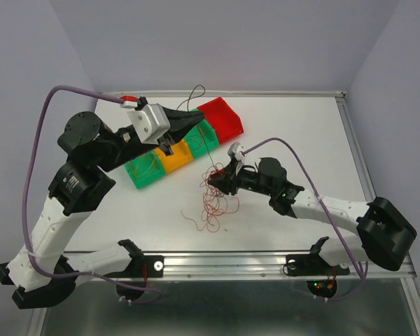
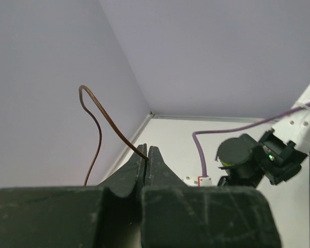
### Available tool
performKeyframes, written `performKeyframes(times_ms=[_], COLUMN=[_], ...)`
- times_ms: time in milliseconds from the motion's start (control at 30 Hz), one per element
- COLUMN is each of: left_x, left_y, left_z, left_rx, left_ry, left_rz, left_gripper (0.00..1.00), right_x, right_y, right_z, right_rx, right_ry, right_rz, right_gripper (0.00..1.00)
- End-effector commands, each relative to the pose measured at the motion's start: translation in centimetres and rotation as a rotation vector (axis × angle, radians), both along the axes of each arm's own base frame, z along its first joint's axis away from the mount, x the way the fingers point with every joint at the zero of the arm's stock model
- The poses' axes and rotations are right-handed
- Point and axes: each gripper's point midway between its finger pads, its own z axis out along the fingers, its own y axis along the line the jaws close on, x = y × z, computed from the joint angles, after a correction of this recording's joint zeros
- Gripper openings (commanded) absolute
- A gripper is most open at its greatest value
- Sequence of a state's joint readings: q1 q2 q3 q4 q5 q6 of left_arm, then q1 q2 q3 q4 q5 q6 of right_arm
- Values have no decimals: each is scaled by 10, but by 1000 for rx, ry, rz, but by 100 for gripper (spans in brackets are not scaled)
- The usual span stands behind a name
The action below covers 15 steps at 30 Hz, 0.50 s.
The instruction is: Untangle the cables
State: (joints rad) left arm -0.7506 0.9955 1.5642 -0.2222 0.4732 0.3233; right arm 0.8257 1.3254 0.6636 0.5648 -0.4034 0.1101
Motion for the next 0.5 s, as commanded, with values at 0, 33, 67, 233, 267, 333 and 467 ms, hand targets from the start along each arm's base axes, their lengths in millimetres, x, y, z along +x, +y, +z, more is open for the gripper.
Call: performKeyframes(times_ms=[0, 33, 67, 233, 267, 333, 467], left_x=[-12, -6, -4, -14, -12, -18, -24], left_y=[38, 38, 40, 72, 80, 94, 121], left_z=[93, 101, 106, 171, 177, 193, 205], left_rx=[-201, -201, -189, -271, -281, -317, -376], left_ry=[-187, -203, -204, -319, -331, -364, -405], left_rz=[113, 135, 155, 254, 297, 336, 425], left_gripper=[0, 0, 0, 0, 0, 0, 0], right_x=[10, 10, 11, 12, 13, 14, 37], right_y=[-22, -29, -37, -77, -89, -102, -154], right_z=[-6, -17, -17, -50, -56, -65, -74], right_rx=[49, 40, 55, 46, 50, 47, 37], right_ry=[-22, 1, 16, 117, 140, 193, 272], right_rz=[-143, -178, -223, -409, -472, -548, -899], right_gripper=[34, 34, 38, 46, 61, 64, 84])
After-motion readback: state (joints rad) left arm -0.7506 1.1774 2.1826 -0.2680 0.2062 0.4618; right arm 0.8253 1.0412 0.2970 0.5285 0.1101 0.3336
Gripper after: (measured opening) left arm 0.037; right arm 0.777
